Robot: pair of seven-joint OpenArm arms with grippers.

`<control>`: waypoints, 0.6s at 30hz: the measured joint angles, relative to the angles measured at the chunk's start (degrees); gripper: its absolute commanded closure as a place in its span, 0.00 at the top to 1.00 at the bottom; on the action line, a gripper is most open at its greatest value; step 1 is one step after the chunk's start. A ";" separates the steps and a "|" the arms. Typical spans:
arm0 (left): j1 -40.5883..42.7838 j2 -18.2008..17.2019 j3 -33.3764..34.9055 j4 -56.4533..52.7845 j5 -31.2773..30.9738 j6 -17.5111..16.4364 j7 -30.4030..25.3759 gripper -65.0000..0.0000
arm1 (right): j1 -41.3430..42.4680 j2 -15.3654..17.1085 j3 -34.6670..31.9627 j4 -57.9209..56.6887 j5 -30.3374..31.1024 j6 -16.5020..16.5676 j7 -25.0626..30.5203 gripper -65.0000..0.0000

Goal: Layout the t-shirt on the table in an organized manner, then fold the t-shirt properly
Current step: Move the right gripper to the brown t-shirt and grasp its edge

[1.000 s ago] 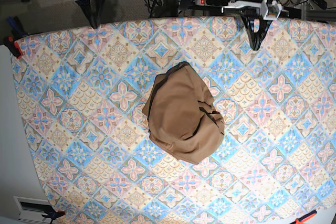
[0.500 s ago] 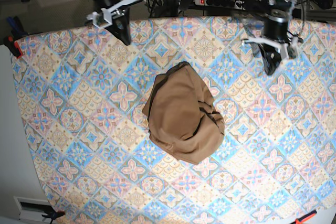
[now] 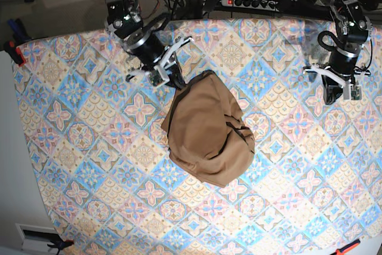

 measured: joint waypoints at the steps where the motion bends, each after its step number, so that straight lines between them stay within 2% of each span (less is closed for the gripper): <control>1: -0.02 0.11 -0.11 -0.26 0.02 0.00 0.00 0.00 | 1.01 -0.02 -0.20 -0.04 -0.15 -0.07 -0.83 0.17; 3: 0.00 1.14 -0.11 -0.79 0.00 -0.07 -0.02 0.00 | 3.02 0.00 -0.22 -0.04 -0.07 0.02 -2.32 0.25; 5: 0.02 3.34 -0.33 -1.46 0.28 -0.02 0.02 0.00 | 4.37 0.02 -0.24 -0.04 -0.07 0.02 -2.71 0.29; 8: 1.09 5.01 -0.09 -1.60 4.87 -0.50 -0.22 0.00 | 5.66 0.33 -0.22 -0.04 -0.11 0.02 -3.34 0.30; 12: 1.01 8.92 -0.11 -1.60 11.10 -0.35 0.00 0.00 | 9.09 0.35 -0.11 -0.24 -0.02 0.02 -3.54 0.30; 15: 0.83 9.40 -0.04 -1.60 12.52 -0.48 -0.31 0.00 | 11.96 0.37 0.00 -0.26 0.28 0.02 -3.48 0.31; 18: 0.94 9.14 -0.22 -1.60 12.85 -0.39 -0.44 0.00 | 14.34 0.39 -0.02 -0.28 0.31 0.04 -3.50 0.37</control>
